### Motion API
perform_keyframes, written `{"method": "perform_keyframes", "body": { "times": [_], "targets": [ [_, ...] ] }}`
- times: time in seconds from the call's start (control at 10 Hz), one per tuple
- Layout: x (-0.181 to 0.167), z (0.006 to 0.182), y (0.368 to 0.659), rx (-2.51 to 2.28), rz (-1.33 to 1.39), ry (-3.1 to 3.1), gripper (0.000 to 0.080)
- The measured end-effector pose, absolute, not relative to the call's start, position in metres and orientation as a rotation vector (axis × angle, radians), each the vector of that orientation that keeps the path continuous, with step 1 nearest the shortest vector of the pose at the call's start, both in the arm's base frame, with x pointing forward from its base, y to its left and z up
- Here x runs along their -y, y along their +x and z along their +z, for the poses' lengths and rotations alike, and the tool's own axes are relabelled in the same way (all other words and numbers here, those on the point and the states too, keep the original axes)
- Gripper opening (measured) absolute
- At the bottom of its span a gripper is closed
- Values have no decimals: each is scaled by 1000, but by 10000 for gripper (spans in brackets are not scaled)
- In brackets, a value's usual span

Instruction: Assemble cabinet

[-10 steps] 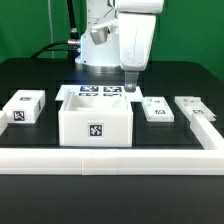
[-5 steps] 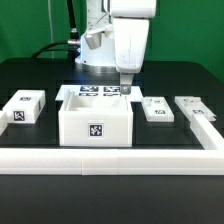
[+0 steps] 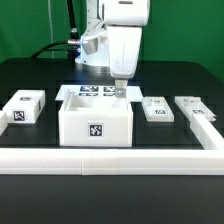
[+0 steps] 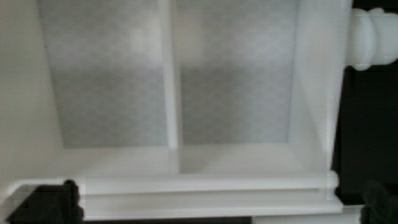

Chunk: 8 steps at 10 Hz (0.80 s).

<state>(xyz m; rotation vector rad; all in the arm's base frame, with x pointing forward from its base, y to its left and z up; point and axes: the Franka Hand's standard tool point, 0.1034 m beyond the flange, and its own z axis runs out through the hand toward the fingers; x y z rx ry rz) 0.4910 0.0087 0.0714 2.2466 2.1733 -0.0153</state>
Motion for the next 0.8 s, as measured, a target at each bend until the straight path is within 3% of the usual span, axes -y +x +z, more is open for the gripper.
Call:
{"method": "perform_keyframes", "body": {
  "times": [0.4,0.8],
  "targets": [
    [5,55,459,-2197,-74,2275,798],
    [2,43,455,-2195,-86,2295,798]
  ]
}}
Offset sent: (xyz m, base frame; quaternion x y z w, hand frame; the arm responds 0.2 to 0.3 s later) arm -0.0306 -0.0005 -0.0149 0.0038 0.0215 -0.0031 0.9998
